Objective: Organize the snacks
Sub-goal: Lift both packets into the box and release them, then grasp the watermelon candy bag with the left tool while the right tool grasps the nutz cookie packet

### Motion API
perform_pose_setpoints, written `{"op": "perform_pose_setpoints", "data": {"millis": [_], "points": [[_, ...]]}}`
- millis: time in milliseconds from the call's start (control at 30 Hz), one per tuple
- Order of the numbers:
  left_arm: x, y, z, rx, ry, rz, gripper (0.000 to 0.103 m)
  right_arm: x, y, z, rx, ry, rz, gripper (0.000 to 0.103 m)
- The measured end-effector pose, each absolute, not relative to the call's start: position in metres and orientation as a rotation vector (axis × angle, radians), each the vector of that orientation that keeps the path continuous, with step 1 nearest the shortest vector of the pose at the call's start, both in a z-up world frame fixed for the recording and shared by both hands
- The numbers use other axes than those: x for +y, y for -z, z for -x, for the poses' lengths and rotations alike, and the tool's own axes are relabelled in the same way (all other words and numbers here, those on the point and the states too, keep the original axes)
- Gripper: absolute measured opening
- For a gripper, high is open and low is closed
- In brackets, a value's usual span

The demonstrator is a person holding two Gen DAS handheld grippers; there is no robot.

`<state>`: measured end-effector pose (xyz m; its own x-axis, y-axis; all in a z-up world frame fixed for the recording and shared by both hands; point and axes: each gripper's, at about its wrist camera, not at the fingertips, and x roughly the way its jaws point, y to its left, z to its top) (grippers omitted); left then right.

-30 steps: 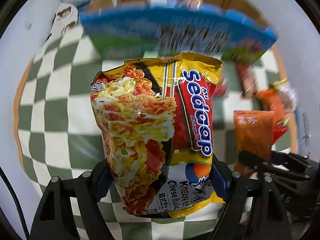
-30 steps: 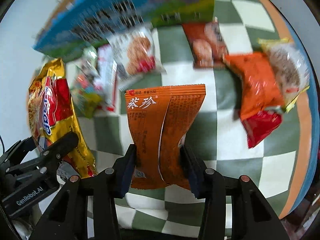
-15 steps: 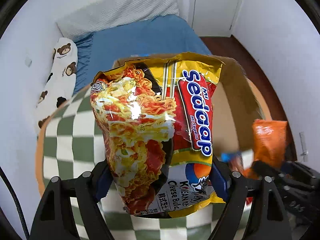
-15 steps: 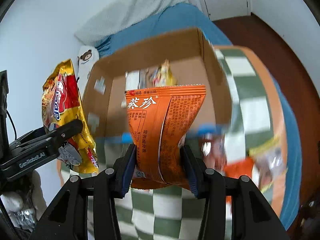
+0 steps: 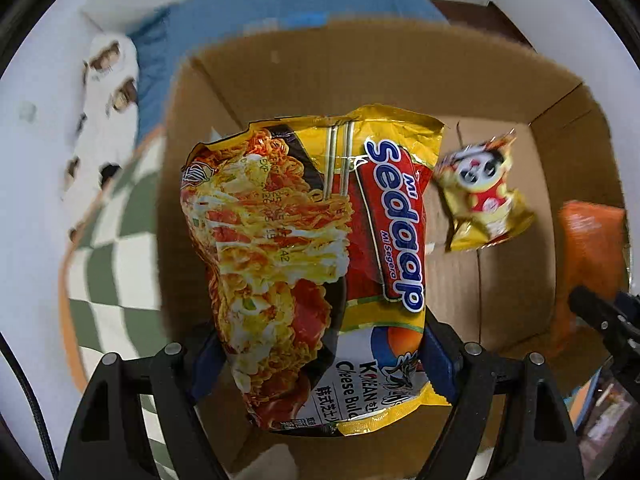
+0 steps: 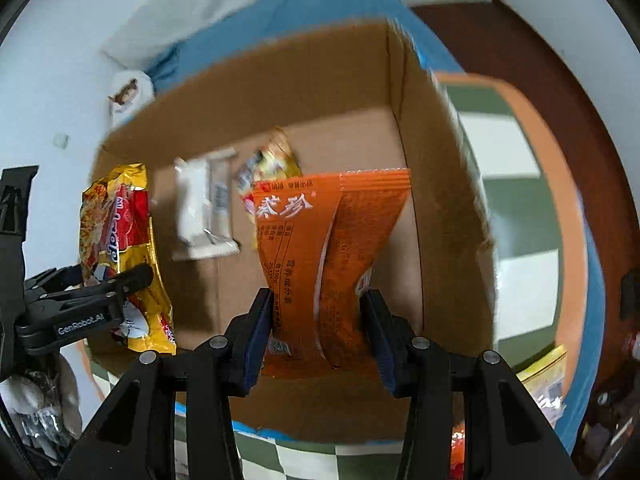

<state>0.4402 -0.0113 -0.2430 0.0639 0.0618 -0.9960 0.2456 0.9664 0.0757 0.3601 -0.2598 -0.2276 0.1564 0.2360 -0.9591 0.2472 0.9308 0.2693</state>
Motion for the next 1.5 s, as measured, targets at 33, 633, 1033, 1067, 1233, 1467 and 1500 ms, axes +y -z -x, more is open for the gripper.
{"op": "perform_pose_setpoints", "data": {"millis": [33,633,1033,1067,1233,1467,1500], "points": [[-0.009,0.247,-0.44,1.508,0.135,-0.245,0.084,-0.259,0.235,-0.362,1.449,0.014,-0.396,0.068],[-0.002,0.198,-0.386,1.337,0.082,-0.127,0.092,-0.23,0.205,-0.346,1.376,0.073,-0.24,0.095],[-0.002,0.128,-0.322,1.098,0.089,-0.112,0.092,-0.225,0.144,-0.287,1.16,0.108,-0.159,0.095],[-0.001,0.123,-0.317,1.087,0.091,-0.11,0.092,-0.224,0.139,-0.283,1.145,0.11,-0.155,0.095],[-0.002,0.1,-0.291,1.03,0.113,-0.1,0.092,-0.221,0.108,-0.259,1.072,0.106,-0.152,0.095],[-0.003,0.07,-0.259,0.956,0.109,-0.086,0.092,-0.215,0.072,-0.229,0.997,0.075,-0.17,0.095],[-0.002,0.068,-0.256,0.953,0.106,-0.08,0.092,-0.215,0.069,-0.226,0.994,0.071,-0.177,0.095]]}}
